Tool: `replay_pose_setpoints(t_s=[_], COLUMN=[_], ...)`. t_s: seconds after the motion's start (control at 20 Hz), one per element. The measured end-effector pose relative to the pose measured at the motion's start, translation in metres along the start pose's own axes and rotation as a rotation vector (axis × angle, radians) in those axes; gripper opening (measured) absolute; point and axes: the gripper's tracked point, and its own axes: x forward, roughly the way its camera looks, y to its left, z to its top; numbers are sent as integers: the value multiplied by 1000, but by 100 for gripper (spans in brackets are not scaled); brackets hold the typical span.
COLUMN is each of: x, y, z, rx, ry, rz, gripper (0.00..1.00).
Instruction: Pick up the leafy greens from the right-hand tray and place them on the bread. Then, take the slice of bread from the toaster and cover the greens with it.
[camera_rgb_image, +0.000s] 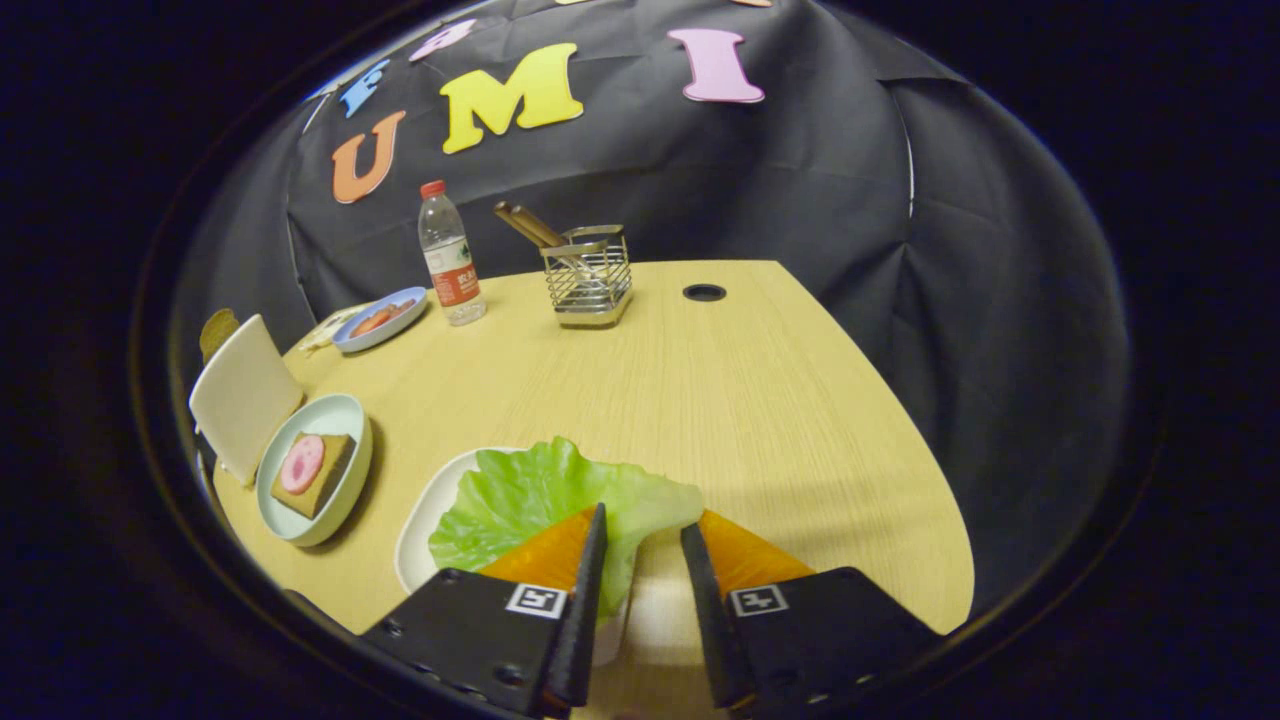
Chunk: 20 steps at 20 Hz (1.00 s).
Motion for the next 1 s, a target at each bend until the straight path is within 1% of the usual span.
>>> replay_pose_setpoints(t_s=[0.1,0.25,0.3,0.35,0.4,0.45,0.7,0.85,1.0], x=[-5,-11,-11,-13,-15,-16,-42,-62,-82], y=[3,5,3,7,6,8,24,35,50], z=[3,8,8,9,10,12,41,62,79], rx=[-2,-21,-29,-33,-33,-28,26,33,10], ry=[-11,-30,-36,-35,-35,-34,-73,-97,-115], rz=[-14,-29,-38,-29,-38,-25,11,16,12], gripper=[26,26,16,6,5,1,0,0,0])
